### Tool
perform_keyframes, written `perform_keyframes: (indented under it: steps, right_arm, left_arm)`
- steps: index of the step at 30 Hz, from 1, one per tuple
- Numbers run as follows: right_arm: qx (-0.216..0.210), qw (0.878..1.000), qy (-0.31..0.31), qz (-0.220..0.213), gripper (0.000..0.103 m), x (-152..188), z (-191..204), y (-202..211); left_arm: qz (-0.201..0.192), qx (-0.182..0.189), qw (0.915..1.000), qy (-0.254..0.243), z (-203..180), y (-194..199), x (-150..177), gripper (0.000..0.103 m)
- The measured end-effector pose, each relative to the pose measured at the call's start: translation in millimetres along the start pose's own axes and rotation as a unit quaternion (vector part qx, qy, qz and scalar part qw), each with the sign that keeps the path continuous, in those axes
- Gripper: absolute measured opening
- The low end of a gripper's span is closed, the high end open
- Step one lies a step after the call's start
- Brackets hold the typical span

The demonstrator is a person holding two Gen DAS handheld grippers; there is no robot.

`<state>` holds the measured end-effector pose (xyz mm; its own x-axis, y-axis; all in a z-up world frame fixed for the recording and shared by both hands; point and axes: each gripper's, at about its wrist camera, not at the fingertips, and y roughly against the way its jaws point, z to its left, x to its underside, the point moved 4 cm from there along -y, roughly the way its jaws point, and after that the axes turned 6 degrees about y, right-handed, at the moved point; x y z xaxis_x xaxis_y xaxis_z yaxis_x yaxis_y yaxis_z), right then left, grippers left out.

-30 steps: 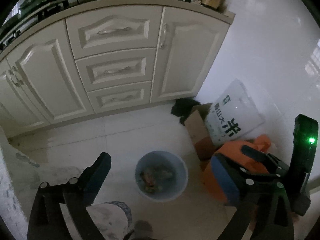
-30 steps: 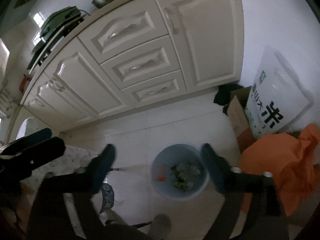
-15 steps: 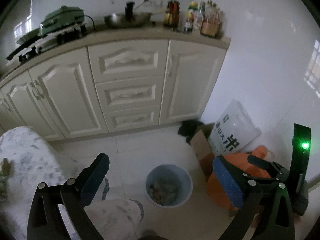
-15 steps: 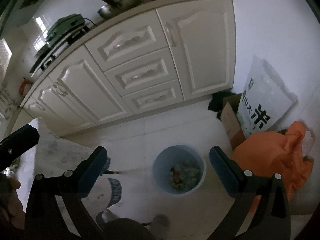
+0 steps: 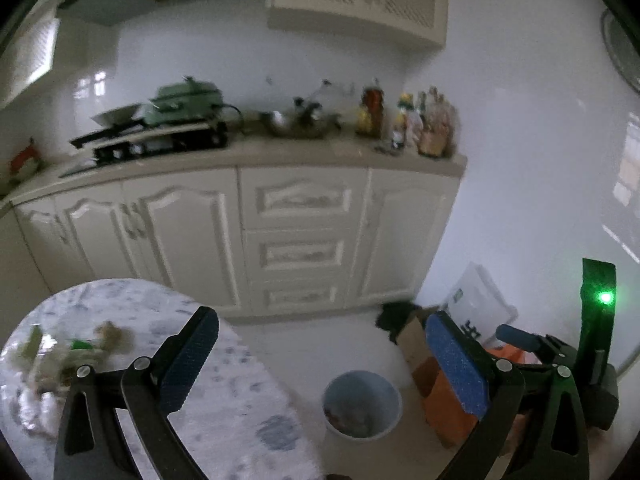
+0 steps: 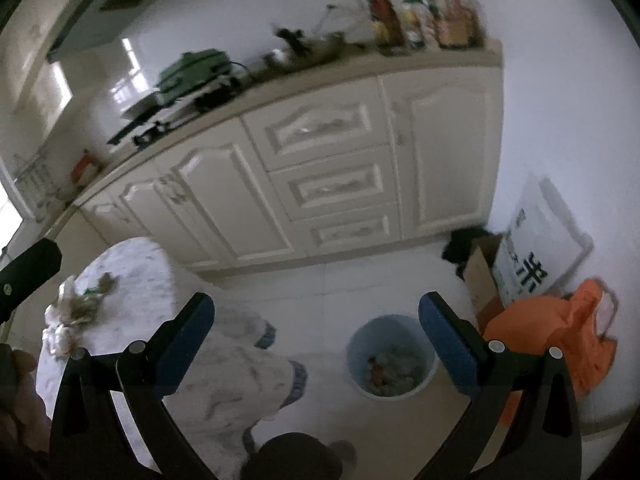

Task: Collect trash
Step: 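Return both tools to the table above the trash pile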

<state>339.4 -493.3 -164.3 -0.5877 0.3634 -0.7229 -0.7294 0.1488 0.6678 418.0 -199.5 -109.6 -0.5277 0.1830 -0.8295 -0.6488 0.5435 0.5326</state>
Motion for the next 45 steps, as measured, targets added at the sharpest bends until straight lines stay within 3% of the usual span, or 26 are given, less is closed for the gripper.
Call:
perform_keyframes:
  steps: [11,21,30,35,45]
  right_arm:
    - [-0.048,0.996,0.062,-0.033,0.103,-1,103,35]
    - [-0.086,0.988,0.112,-0.057,0.103,0,175,60]
    - [-0.136,0.977,0.144,-0.077,0.103,2,242,76]
    - [-0.156,0.969,0.176,-0.071,0.103,12,282,72]
    - [-0.178,0.959,0.221,-0.016,0.103,39,335,22]
  left_arm:
    - [-0.083,-0.053,0.9946,0.031,61,146,50,0.102]
    - [-0.125,-0.097,0.9857,0.059,87,230,95,0.102]
    - [-0.152,-0.154,0.9731,0.079,109,273,129,0.102]
    - [-0.146,-0.183,0.9669,0.100,122,277,151,0.102]
    - [-0.110,-0.219,0.9600,0.135,164,265,165,0.102]
